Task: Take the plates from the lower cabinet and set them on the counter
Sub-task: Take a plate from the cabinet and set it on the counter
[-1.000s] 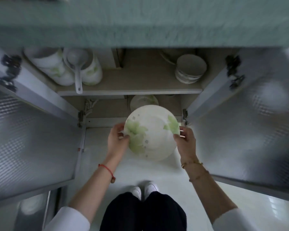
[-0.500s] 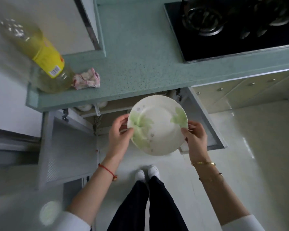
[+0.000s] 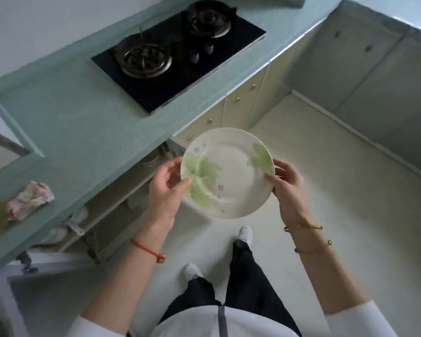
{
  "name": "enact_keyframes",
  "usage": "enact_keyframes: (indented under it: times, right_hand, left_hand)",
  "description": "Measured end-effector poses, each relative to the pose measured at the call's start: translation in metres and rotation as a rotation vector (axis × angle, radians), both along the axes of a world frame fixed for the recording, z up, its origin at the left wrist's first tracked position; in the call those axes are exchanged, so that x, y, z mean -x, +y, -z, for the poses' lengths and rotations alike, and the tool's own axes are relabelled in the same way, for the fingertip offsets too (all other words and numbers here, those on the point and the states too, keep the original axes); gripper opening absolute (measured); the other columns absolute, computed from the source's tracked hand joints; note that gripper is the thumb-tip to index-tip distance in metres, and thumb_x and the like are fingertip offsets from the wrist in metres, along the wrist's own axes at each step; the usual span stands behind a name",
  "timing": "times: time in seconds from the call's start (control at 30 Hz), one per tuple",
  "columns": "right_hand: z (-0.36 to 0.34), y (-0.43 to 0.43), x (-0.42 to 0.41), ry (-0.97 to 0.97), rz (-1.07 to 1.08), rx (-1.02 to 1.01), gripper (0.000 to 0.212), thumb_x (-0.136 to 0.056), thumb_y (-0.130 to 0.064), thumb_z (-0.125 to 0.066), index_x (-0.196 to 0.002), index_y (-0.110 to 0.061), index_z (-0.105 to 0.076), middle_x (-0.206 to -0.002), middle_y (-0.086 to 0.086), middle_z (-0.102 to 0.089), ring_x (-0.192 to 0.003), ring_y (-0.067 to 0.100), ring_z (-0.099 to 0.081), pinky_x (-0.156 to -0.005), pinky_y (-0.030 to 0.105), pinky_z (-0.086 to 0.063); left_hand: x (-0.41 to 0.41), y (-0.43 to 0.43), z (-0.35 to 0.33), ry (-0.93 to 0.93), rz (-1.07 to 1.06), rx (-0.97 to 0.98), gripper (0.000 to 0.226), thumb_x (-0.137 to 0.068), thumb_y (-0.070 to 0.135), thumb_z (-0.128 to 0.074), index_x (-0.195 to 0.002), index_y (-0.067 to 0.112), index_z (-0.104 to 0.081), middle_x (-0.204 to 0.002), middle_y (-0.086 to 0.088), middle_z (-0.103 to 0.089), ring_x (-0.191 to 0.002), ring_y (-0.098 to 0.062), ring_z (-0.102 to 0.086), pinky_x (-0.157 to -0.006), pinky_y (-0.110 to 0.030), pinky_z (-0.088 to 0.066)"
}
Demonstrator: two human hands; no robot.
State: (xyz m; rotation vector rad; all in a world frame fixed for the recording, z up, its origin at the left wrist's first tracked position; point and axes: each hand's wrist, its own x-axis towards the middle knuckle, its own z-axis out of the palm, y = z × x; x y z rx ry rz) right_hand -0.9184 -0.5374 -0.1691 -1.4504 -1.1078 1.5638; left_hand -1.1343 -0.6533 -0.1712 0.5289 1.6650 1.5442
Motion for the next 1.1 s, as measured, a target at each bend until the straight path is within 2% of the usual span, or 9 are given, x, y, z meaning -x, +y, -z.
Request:
enact_keyframes:
  times: [0.1,0.33,0.47,0.57,0.63,0.7,0.77,0.87,1.1]
  right_hand:
    - [-0.008,0.019,-0.04,0.015,0.117,-0.011,0.039,-0.083,0.007,-0.059,-0.119,-0.01,-0.062,-0.104,0.015,-0.068,-0.088,0.024,-0.063,-0.079,0.037,-0.05]
    - [-0.032,0.104,-0.135,0.04,0.272,-0.098,0.034,-0.083,0.006,-0.059,-0.109,-0.015,-0.063,-0.092,0.007,-0.066,-0.084,0.019,-0.06,-0.074,0.032,-0.048]
    - [-0.047,0.165,-0.186,0.005,0.297,-0.16,0.035,-0.083,0.005,-0.06,-0.114,-0.011,-0.062,-0.1,0.007,-0.066,-0.081,0.011,-0.06,-0.064,0.019,-0.048]
    - [-0.055,0.211,-0.218,-0.015,0.316,-0.18,0.034,-0.082,0.002,-0.061,-0.111,-0.015,-0.063,-0.095,0.002,-0.067,-0.068,0.001,-0.059,-0.053,0.011,-0.044]
    - [-0.057,0.238,-0.235,-0.019,0.328,-0.179,0.033,-0.082,0.001,-0.061,-0.108,-0.019,-0.064,-0.094,0.003,-0.067,-0.068,0.002,-0.06,-0.056,0.014,-0.046]
    - [-0.058,0.265,-0.25,-0.006,0.342,-0.171,0.032,-0.082,0.001,-0.062,-0.106,-0.021,-0.065,-0.095,0.005,-0.067,-0.075,0.012,-0.062,-0.067,0.026,-0.049]
    - [-0.058,0.293,-0.262,0.004,0.356,-0.165,0.032,-0.081,0.001,-0.062,-0.104,-0.021,-0.065,-0.094,0.005,-0.067,-0.076,0.016,-0.062,-0.071,0.036,-0.049]
    - [-0.054,0.339,-0.274,0.014,0.373,-0.159,0.032,-0.081,0.001,-0.063,-0.106,-0.018,-0.066,-0.094,0.005,-0.066,-0.071,0.012,-0.063,-0.069,0.035,-0.049]
    - [-0.045,0.478,-0.293,0.002,0.42,-0.187,0.03,-0.08,-0.001,-0.064,-0.102,-0.021,-0.067,-0.098,0.003,-0.068,-0.085,0.017,-0.063,-0.078,0.039,-0.051]
  left_hand:
    - [-0.028,0.046,-0.01,-0.022,0.12,-0.002,0.045,-0.082,-0.005,-0.068,-0.118,0.02,-0.064,-0.114,-0.001,-0.072,-0.104,-0.013,-0.071,-0.086,-0.027,-0.058]
    - [-0.107,0.173,-0.028,-0.028,0.301,-0.039,0.039,-0.083,-0.002,-0.069,-0.114,0.022,-0.065,-0.109,0.002,-0.074,-0.103,-0.014,-0.071,-0.086,-0.026,-0.058]
    - [-0.156,0.248,-0.038,-0.043,0.332,-0.092,0.041,-0.084,-0.009,-0.066,-0.113,0.02,-0.066,-0.107,0.0,-0.075,-0.101,-0.016,-0.072,-0.084,-0.025,-0.059]
    - [-0.189,0.299,-0.045,-0.043,0.335,-0.128,0.043,-0.084,-0.012,-0.064,-0.109,0.022,-0.066,-0.108,-0.001,-0.073,-0.101,-0.017,-0.07,-0.088,-0.028,-0.058]
    - [-0.206,0.33,-0.047,-0.052,0.346,-0.134,0.043,-0.084,-0.012,-0.064,-0.11,0.022,-0.066,-0.11,-0.002,-0.073,-0.104,-0.018,-0.069,-0.089,-0.03,-0.057]
    - [-0.219,0.359,-0.048,-0.059,0.36,-0.138,0.043,-0.084,-0.012,-0.064,-0.11,0.022,-0.067,-0.112,-0.003,-0.073,-0.106,-0.019,-0.069,-0.09,-0.031,-0.057]
    - [-0.229,0.39,-0.047,-0.052,0.371,-0.134,0.043,-0.084,-0.012,-0.065,-0.111,0.022,-0.067,-0.114,-0.005,-0.073,-0.109,-0.022,-0.068,-0.093,-0.035,-0.055]
    - [-0.24,0.441,-0.043,-0.042,0.396,-0.118,0.042,-0.084,-0.01,-0.066,-0.112,0.022,-0.067,-0.116,-0.006,-0.073,-0.113,-0.025,-0.068,-0.095,-0.038,-0.054]
    - [-0.258,0.592,-0.038,-0.032,0.464,-0.126,0.042,-0.085,-0.008,-0.067,-0.111,0.024,-0.067,-0.115,-0.001,-0.073,-0.112,-0.02,-0.068,-0.095,-0.036,-0.054]
